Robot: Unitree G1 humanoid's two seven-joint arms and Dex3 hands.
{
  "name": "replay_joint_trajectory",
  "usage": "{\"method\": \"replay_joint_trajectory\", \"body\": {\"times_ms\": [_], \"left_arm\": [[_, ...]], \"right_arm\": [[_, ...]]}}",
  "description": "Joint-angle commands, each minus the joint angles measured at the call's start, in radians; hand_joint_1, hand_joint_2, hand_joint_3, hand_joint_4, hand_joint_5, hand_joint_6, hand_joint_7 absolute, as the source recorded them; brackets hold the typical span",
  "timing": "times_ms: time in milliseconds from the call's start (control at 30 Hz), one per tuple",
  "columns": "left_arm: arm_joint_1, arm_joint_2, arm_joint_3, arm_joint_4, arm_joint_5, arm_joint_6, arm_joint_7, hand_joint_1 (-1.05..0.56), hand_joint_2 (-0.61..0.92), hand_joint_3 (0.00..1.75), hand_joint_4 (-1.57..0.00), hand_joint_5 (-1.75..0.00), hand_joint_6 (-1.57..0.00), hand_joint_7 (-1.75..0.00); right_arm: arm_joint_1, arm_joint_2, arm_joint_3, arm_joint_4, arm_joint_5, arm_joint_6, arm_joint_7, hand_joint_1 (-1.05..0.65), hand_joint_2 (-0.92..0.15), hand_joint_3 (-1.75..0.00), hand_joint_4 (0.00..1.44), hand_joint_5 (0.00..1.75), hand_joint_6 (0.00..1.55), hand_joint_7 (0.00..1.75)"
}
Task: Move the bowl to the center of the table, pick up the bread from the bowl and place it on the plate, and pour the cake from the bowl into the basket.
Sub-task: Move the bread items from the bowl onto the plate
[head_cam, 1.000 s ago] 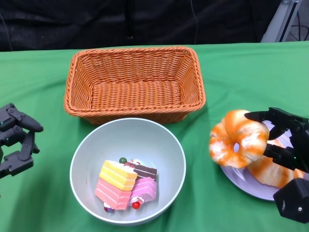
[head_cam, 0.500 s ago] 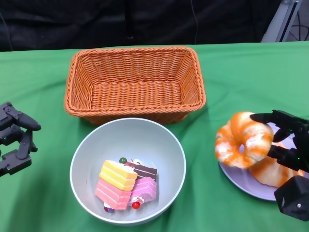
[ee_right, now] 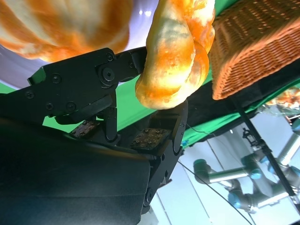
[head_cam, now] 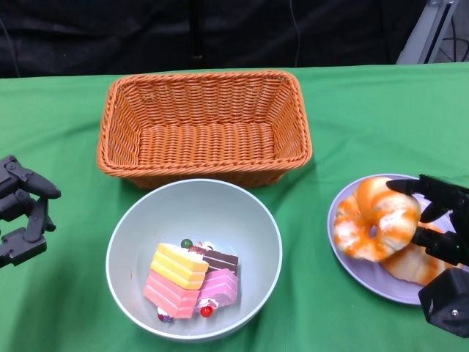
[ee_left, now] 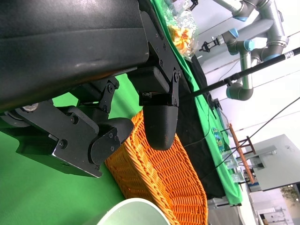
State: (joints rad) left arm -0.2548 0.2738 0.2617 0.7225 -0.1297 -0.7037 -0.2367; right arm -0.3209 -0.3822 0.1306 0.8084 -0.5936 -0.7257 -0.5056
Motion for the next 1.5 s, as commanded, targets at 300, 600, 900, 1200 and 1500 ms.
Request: {"method": "replay_joint_trajectory", "body": {"times_ms": [300,600,900,1200,1500], "left_arm": [[-0.006,0.022,0.005,0.007,-0.004,-0.013,-0.002,0.07,0.63,1.06,-0.78,-1.66,-0.71,-1.42],[-0.007,0.021,0.005,0.009,-0.006,-0.007,-0.006,0.06,0.63,1.06,-0.76,-1.68,-0.71,-1.42],[-0.008,0.021,0.007,0.012,-0.011,-0.011,-0.012,0.07,0.64,1.05,-0.76,-1.68,-0.71,-1.41],[-0.003,0.020,0.010,0.000,-0.017,-0.003,-0.016,0.08,0.64,1.05,-0.79,-1.67,-0.72,-1.41],[-0.004,0.023,0.010,0.004,-0.008,-0.008,-0.013,0.08,0.63,1.06,-0.79,-1.66,-0.72,-1.41]], "right_arm": [[-0.018,-0.027,0.014,0.029,0.002,-0.005,-0.036,-0.10,-0.89,0.00,0.76,1.18,1.02,0.37],[0.068,-0.069,0.057,-0.255,-0.060,0.265,0.170,-0.12,-0.91,-0.01,0.73,0.33,0.80,0.01],[0.147,-0.055,0.061,-0.524,-0.086,0.529,0.323,-0.13,-0.92,-0.01,0.39,0.01,0.44,0.00],[0.179,-0.039,0.065,-0.618,-0.062,0.624,0.386,-0.15,-0.89,0.00,0.23,0.00,0.34,0.00],[0.182,-0.047,0.053,-0.669,-0.003,0.660,0.479,-0.21,-0.90,0.00,0.06,0.00,0.19,0.00]]}}
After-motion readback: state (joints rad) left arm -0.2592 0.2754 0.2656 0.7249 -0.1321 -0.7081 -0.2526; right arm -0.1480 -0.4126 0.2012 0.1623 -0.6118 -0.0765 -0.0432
